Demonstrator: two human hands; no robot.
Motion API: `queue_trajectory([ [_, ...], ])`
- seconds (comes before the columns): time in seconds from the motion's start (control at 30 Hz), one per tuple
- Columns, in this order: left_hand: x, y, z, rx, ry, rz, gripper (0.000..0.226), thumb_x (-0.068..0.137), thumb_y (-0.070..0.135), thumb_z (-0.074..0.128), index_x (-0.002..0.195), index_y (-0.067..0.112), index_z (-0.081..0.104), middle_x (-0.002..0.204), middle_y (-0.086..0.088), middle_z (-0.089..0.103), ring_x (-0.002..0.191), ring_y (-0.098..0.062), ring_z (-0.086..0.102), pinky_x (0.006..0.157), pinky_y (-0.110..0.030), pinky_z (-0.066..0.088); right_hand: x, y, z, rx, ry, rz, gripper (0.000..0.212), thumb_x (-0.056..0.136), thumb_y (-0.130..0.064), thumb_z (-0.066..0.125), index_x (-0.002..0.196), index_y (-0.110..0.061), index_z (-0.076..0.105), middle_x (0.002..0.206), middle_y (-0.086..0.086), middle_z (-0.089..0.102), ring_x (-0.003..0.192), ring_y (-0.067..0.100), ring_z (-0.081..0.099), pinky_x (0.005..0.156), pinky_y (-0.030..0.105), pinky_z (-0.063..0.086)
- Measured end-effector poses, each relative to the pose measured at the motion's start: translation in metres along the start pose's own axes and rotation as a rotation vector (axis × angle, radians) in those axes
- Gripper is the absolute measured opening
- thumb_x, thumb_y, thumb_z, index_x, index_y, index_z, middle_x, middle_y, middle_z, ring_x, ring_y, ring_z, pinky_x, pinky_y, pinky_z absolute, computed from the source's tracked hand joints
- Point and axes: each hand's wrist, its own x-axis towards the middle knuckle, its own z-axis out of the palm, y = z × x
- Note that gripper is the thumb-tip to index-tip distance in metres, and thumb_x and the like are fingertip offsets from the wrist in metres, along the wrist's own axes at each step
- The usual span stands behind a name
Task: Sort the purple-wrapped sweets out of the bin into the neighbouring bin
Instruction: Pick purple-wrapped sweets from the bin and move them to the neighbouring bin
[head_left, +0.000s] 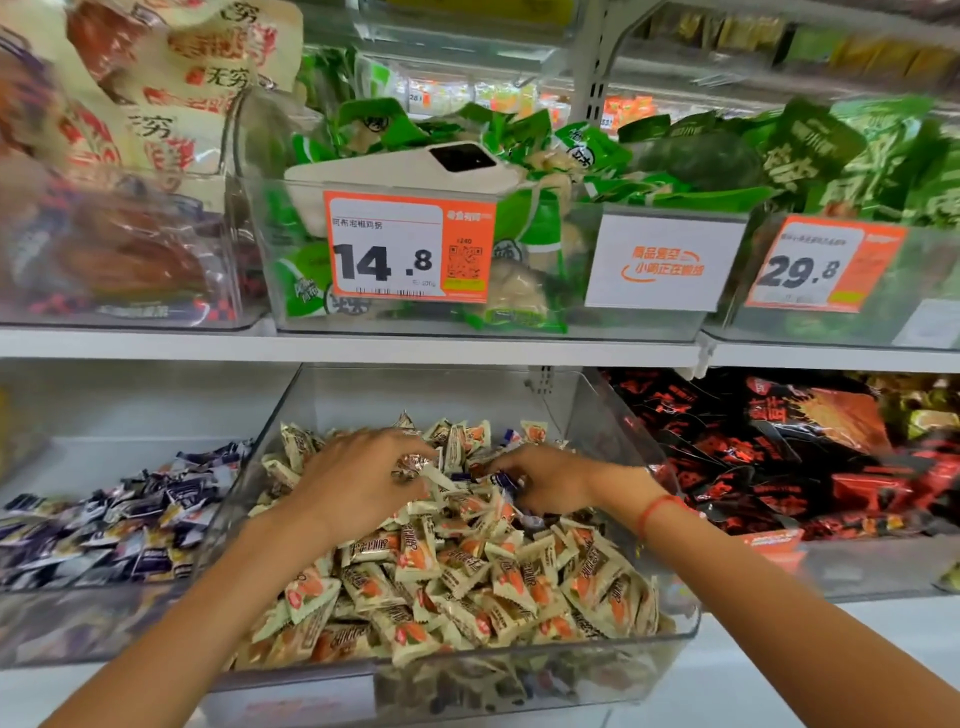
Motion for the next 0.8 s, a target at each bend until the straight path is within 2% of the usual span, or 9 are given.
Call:
queue_trajectory([
  [0.1,0.012,0.014,-0.003,-0.056,0.028,0.016,0.029,0.094,0.035,0.055,0.122,0.042,0.056,0.132,0.013,0.055,0.109,-0.012,0.06,0.09,-0.032,0.047,-0.009,-0.016,-0.007,0.059,-0.052,-0.084,0.066,0.087,0.008,0.046,0.146,-0.02,0.037,0.153,0.004,0.035,0.138,0.021,0.034,0.107,0.029,0.033],
  [0.17,0.027,0.023,0.0,-0.069,0.015,0.044,0.028,0.096,0.028,0.054,0.121,0.039,0.059,0.132,0.012,0.056,0.113,-0.013,0.057,0.088,-0.031,0.046,-0.017,-0.022,-0.011,0.049,-0.091,-0.116,0.067,0.089,0.004,0.046,0.149,-0.022,0.032,0.155,0.002,0.03,0.136,0.016,0.037,0.107,0.025,0.034],
  [0.23,0.045,0.028,0.008,-0.055,-0.042,0.05,0.03,0.095,0.024,0.055,0.121,0.038,0.06,0.129,0.008,0.059,0.115,-0.015,0.056,0.09,-0.033,0.047,-0.027,-0.022,-0.012,0.057,-0.05,-0.136,0.059,0.091,-0.001,0.05,0.146,-0.019,0.039,0.15,0.001,0.039,0.118,0.006,0.051,0.093,0.015,0.039],
  [0.37,0.07,0.033,0.024,0.134,-0.202,0.033,0.028,0.093,0.024,0.06,0.119,0.034,0.063,0.126,0.004,0.06,0.111,-0.019,0.058,0.085,-0.029,0.044,-0.059,-0.014,-0.007,0.112,0.073,-0.179,0.044,0.09,-0.013,0.061,0.134,-0.019,0.055,0.123,-0.006,0.06,0.103,-0.001,0.057,0.087,0.015,0.044],
  [0.47,0.079,0.044,0.031,0.447,-0.233,0.039,0.029,0.093,0.02,0.059,0.122,0.024,0.061,0.124,-0.003,0.06,0.112,-0.022,0.056,0.088,-0.033,0.042,-0.081,-0.011,0.0,0.158,0.104,-0.184,0.04,0.088,-0.026,0.069,0.127,-0.019,0.059,0.117,-0.012,0.06,0.097,-0.008,0.055,0.082,0.006,0.04],
  [0.53,0.083,0.052,0.034,0.618,-0.211,0.056,0.025,0.094,0.02,0.057,0.119,0.016,0.059,0.123,-0.006,0.058,0.113,-0.023,0.054,0.08,-0.031,0.038,-0.086,-0.01,0.003,0.196,0.142,-0.169,0.036,0.087,-0.026,0.071,0.12,-0.018,0.062,0.104,-0.019,0.057,0.082,-0.017,0.052,0.072,0.001,0.036],
  [0.63,0.084,0.049,0.036,0.576,-0.182,0.049,0.021,0.093,0.02,0.059,0.114,0.016,0.062,0.12,-0.004,0.061,0.11,-0.022,0.055,0.08,-0.03,0.038,-0.085,-0.009,0.007,0.176,0.269,-0.127,0.028,0.091,-0.021,0.065,0.119,-0.019,0.065,0.106,-0.015,0.061,0.078,-0.011,0.053,0.065,-0.001,0.035],
  [0.7,0.075,0.038,0.034,0.391,-0.12,0.031,0.016,0.092,0.024,0.061,0.107,0.021,0.068,0.113,0.002,0.065,0.098,-0.017,0.058,0.082,-0.03,0.044,-0.086,-0.006,0.012,0.248,0.346,-0.092,0.029,0.094,-0.018,0.06,0.123,-0.022,0.062,0.115,-0.003,0.066,0.076,0.001,0.057,0.065,0.005,0.042],
  [0.8,0.047,0.025,0.02,0.103,0.081,-0.014,0.016,0.095,0.035,0.054,0.103,0.029,0.067,0.103,0.01,0.068,0.078,-0.01,0.057,0.068,-0.027,0.041,-0.087,-0.009,0.012,0.567,0.459,-0.075,0.027,0.095,-0.009,0.057,0.116,-0.026,0.06,0.117,0.001,0.063,0.077,0.017,0.066,0.07,0.034,0.056],
])
